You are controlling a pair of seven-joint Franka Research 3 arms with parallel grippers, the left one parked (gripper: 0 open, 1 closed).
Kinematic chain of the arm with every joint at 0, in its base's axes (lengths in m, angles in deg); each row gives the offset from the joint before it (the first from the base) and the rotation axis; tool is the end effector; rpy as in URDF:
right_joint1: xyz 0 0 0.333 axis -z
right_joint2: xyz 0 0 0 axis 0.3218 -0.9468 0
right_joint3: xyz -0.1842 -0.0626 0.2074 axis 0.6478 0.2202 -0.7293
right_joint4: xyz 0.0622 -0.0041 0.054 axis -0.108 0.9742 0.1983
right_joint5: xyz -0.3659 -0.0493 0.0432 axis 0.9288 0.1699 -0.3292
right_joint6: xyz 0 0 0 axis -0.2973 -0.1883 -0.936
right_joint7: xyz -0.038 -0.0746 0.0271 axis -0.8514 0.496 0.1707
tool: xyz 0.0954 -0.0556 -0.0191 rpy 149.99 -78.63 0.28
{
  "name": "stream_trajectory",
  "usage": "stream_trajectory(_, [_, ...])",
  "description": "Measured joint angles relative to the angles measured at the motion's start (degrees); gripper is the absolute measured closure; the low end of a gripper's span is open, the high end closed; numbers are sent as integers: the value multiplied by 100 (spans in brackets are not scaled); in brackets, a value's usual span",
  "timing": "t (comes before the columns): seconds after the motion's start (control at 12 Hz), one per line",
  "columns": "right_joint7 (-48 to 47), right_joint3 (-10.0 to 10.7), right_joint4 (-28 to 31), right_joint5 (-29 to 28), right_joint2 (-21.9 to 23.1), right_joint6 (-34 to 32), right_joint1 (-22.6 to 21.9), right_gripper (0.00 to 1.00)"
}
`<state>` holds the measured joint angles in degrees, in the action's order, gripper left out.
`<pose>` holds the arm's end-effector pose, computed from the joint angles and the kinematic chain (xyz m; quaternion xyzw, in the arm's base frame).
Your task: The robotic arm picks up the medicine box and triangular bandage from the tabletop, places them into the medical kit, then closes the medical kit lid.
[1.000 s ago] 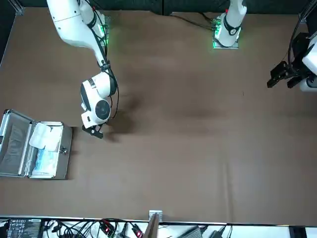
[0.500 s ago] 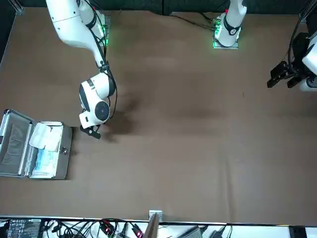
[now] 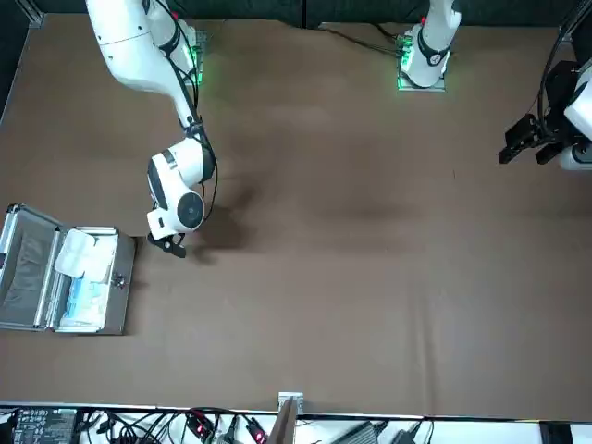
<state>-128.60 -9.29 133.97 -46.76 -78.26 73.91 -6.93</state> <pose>0.5398 0.1493 0.1593 0.9424 -0.1465 -0.0701 0.2924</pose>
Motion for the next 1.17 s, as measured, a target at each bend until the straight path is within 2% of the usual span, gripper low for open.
stream_trajectory(0.17, [-2, 0, 0, 2, -3, -125, 0, 97])
stream_trajectory(0.25, [-2, 0, -5, 2, -3, -126, -1, 99])
stream_trajectory(0.42, [-2, 0, -115, 6, 2, -193, -3, 99])
stream_trajectory(0.67, [-2, 0, -629, 8, 83, -545, -10, 99])
stream_trajectory(1.17, [126, 5, -1383, 7, 728, -889, 17, 99])
